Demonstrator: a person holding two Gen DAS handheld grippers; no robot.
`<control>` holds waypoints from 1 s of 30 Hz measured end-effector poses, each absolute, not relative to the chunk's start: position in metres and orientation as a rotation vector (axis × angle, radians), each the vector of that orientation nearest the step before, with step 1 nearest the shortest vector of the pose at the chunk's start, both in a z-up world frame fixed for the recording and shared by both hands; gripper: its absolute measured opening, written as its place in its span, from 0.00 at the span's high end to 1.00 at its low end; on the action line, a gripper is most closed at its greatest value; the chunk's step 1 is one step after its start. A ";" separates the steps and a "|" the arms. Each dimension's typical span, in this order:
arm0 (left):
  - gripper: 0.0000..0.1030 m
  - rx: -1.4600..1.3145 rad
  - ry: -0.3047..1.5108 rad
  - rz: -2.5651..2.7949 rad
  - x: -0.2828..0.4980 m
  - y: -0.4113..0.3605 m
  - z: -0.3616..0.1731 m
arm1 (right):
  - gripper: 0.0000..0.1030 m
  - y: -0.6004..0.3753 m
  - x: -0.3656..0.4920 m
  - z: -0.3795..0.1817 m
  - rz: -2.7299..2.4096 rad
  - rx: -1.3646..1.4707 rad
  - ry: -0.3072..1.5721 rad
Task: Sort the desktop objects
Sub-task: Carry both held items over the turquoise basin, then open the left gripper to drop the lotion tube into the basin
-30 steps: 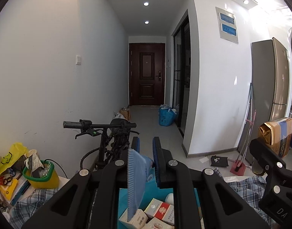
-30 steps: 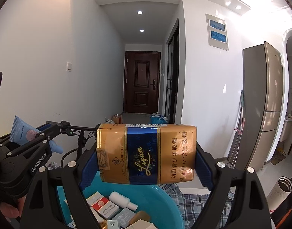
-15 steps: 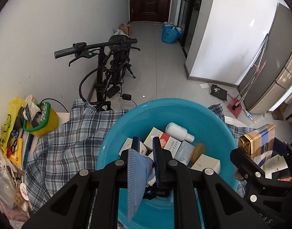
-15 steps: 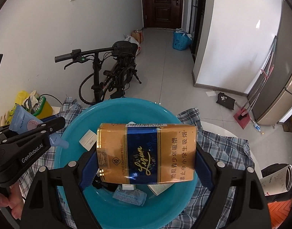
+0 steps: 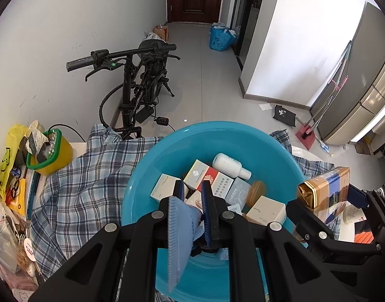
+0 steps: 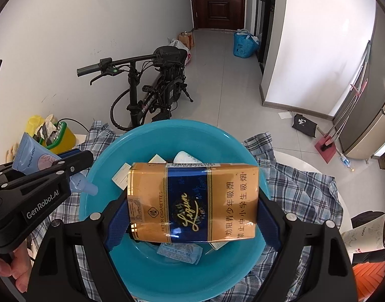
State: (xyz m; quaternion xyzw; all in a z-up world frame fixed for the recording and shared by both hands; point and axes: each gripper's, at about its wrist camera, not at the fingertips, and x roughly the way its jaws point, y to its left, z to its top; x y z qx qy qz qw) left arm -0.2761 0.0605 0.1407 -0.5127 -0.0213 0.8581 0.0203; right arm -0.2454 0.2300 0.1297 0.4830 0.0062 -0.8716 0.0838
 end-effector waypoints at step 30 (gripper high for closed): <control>0.82 -1.845 -0.139 2.493 -0.282 0.056 0.026 | 0.17 0.238 -0.253 0.028 -2.503 1.654 -0.021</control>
